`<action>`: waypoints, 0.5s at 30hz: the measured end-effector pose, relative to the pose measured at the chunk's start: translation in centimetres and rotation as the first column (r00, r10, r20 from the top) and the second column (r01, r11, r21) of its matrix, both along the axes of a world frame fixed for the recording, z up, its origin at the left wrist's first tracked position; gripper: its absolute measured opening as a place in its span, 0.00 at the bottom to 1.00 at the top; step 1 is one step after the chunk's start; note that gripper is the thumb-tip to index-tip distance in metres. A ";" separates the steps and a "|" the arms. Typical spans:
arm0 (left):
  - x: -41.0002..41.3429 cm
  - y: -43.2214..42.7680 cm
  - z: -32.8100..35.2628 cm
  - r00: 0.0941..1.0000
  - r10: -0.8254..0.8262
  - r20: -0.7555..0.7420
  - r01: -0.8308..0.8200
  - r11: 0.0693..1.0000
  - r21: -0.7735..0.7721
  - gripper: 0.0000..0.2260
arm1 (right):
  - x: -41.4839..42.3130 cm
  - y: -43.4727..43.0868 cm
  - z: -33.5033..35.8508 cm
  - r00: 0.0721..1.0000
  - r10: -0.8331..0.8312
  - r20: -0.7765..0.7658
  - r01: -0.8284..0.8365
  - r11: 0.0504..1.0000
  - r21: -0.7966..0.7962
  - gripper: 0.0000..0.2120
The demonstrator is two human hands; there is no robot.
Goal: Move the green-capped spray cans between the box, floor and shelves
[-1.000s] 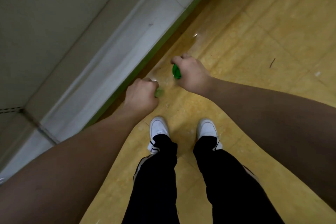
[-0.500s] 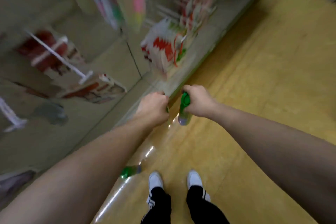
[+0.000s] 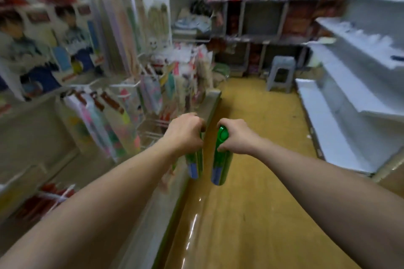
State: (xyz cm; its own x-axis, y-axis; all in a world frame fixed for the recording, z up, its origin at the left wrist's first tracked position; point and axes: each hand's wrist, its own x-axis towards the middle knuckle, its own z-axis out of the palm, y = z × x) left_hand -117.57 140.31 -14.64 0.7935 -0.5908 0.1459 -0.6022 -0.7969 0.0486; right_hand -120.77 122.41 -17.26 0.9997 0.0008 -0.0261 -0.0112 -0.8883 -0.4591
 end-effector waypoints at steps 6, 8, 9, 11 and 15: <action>-1.9 -5.6 6.4 0.987 -0.096 0.128 0.105 0.993 -0.060 0.17 | -5.1 -4.9 7.6 0.984 -0.126 0.125 0.124 0.992 0.016 0.27; -3.1 -7.8 7.8 0.976 -0.141 0.167 0.156 0.984 -0.080 0.18 | -6.8 -6.7 9.2 0.972 -0.174 0.160 0.172 0.985 0.022 0.27; -3.8 -8.9 8.4 0.969 -0.160 0.186 0.179 0.979 -0.094 0.18 | -7.7 -7.7 9.8 0.965 -0.192 0.177 0.192 0.981 0.017 0.28; -5.4 -11.3 9.5 0.960 -0.195 0.202 0.221 0.969 -0.112 0.19 | -9.6 -9.8 10.9 0.952 -0.221 0.212 0.227 0.974 -0.005 0.30; -9.2 -16.6 11.4 0.941 -0.274 0.198 0.299 0.948 -0.112 0.20 | -14.2 -14.3 12.8 0.920 -0.307 0.242 0.320 0.947 -0.013 0.29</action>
